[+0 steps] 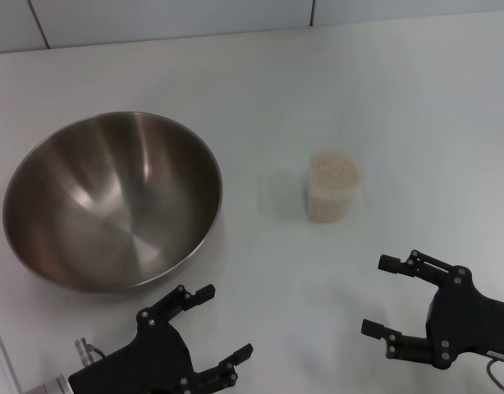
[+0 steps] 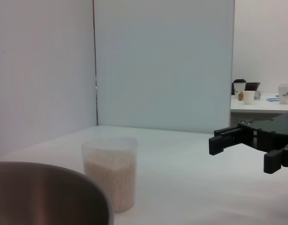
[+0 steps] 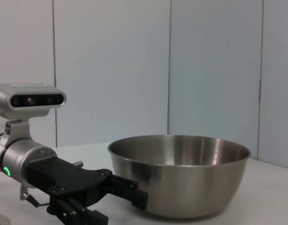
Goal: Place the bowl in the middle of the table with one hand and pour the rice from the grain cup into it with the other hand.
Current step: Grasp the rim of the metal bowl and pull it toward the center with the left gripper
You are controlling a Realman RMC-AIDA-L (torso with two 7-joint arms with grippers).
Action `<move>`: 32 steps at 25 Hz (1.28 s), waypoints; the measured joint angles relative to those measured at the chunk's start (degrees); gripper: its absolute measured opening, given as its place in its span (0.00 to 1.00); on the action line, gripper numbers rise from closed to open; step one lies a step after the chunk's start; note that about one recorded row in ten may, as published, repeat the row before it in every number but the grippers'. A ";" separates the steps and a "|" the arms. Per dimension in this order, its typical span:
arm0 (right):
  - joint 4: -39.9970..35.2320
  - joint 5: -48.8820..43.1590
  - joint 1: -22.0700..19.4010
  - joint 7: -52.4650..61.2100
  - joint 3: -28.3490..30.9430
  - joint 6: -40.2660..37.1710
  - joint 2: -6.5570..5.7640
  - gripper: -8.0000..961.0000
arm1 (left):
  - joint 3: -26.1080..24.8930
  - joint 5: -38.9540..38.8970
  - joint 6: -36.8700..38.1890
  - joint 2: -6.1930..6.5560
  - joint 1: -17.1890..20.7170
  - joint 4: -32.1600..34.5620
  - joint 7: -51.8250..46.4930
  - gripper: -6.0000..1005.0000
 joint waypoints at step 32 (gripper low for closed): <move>0.09 -0.88 0.46 0.52 0.45 0.14 0.16 0.82 | -35.05 52.32 -17.59 1.06 3.82 63.51 -90.84 0.83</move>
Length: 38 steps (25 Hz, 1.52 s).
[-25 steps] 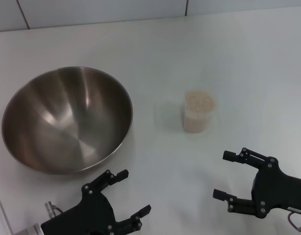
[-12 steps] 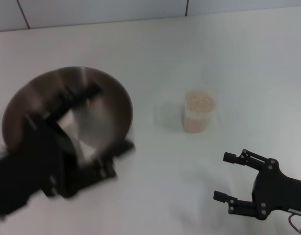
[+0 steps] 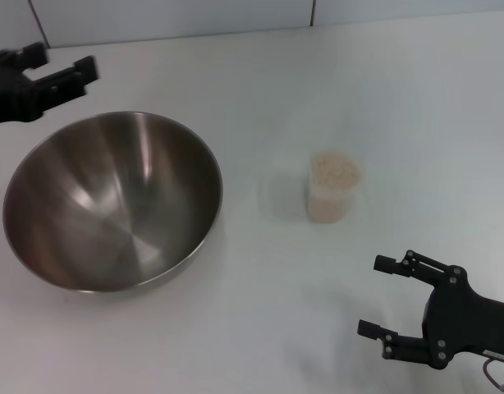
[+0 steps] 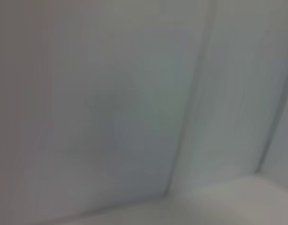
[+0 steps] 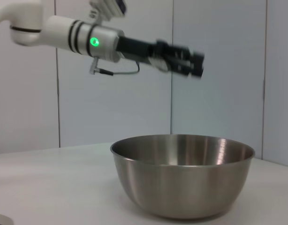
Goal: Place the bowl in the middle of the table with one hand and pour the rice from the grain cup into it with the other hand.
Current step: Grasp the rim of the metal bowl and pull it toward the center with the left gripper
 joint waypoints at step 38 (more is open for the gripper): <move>-0.62 0.20 -0.28 -0.44 -0.01 0.16 0.14 0.79 | -11.62 34.79 12.57 0.23 -16.46 -17.53 -17.02 0.47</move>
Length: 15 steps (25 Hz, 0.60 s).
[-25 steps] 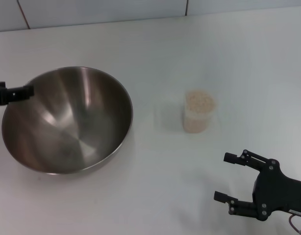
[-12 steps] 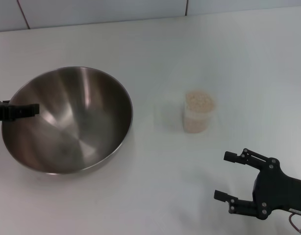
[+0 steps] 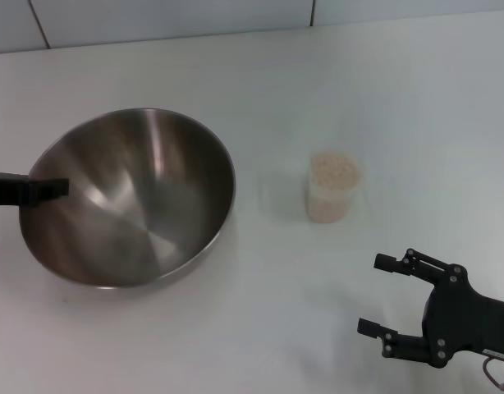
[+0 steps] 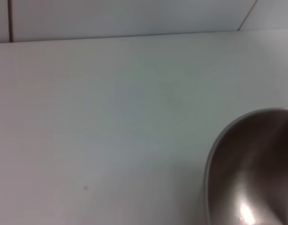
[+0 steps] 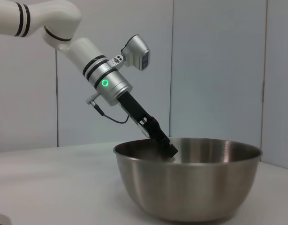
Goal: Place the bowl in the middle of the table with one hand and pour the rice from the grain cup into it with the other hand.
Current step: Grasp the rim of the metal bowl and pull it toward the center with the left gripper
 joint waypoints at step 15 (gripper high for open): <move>-0.18 -0.04 -0.01 -0.07 0.00 -0.07 0.02 0.78 | -3.72 0.00 3.94 0.09 -3.99 -2.37 0.17 0.10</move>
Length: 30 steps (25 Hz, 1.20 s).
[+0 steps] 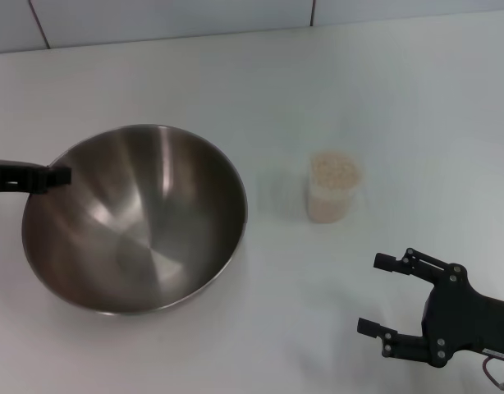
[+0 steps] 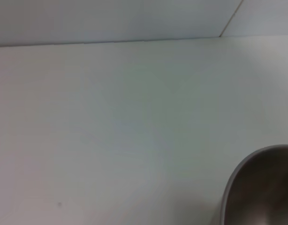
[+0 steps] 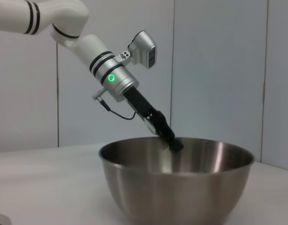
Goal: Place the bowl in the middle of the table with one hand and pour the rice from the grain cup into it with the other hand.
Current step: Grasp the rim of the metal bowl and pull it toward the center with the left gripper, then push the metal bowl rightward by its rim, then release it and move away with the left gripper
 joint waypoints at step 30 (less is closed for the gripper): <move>-0.09 -0.06 -0.06 -0.01 0.00 0.12 0.00 0.75 | -3.10 2.61 -7.12 -0.62 -14.10 -12.18 8.09 0.14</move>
